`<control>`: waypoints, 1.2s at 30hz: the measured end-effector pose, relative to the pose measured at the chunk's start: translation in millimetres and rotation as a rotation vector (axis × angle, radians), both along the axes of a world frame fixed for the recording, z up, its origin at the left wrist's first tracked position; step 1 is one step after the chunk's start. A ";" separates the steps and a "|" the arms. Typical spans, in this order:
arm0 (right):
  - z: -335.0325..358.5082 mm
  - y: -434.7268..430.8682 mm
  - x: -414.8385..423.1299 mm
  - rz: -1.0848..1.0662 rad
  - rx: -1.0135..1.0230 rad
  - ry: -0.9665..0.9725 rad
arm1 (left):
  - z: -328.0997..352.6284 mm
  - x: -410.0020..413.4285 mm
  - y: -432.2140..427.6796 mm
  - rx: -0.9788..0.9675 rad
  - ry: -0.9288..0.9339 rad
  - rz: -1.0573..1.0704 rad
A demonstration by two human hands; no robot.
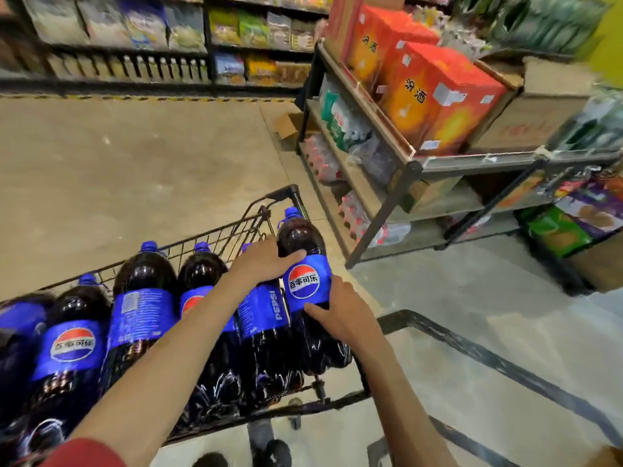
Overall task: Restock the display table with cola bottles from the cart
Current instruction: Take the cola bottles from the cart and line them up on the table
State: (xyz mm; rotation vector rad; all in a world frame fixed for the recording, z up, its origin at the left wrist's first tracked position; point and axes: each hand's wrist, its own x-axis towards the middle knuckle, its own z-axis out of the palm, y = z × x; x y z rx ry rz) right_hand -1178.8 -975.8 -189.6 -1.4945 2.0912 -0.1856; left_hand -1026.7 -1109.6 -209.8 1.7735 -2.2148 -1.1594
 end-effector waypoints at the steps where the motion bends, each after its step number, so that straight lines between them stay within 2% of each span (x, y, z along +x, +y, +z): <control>1: -5.3 -1.2 1.9 -0.010 -0.007 -0.004 | -0.6 -4.3 0.9 0.026 0.043 0.048; 9: -24.7 -8.3 -0.8 -0.037 -0.065 -0.121 | -14.7 -42.5 4.3 0.204 0.372 0.468; 15: -30.7 -6.0 -5.2 -0.032 -0.103 -0.164 | -21.2 -47.3 11.1 0.244 0.547 0.643; 18: -36.3 -2.1 -4.7 -0.041 -0.128 -0.220 | -16.2 -47.2 21.0 0.174 0.555 0.678; 23: -38.0 5.9 -11.5 -0.075 -0.218 -0.560 | 4.7 -41.2 39.9 0.032 0.626 0.659; 27: -32.1 15.1 -24.3 -0.053 -0.171 -0.709 | 17.4 -37.0 58.1 -0.026 0.694 0.624; 32: -36.0 20.2 -36.3 -0.054 -0.092 -0.793 | 21.5 -34.6 70.9 -0.073 0.714 0.586; 36: -40.1 17.9 -35.6 -0.049 -0.115 -0.804 | 22.7 -35.4 72.0 -0.068 0.729 0.613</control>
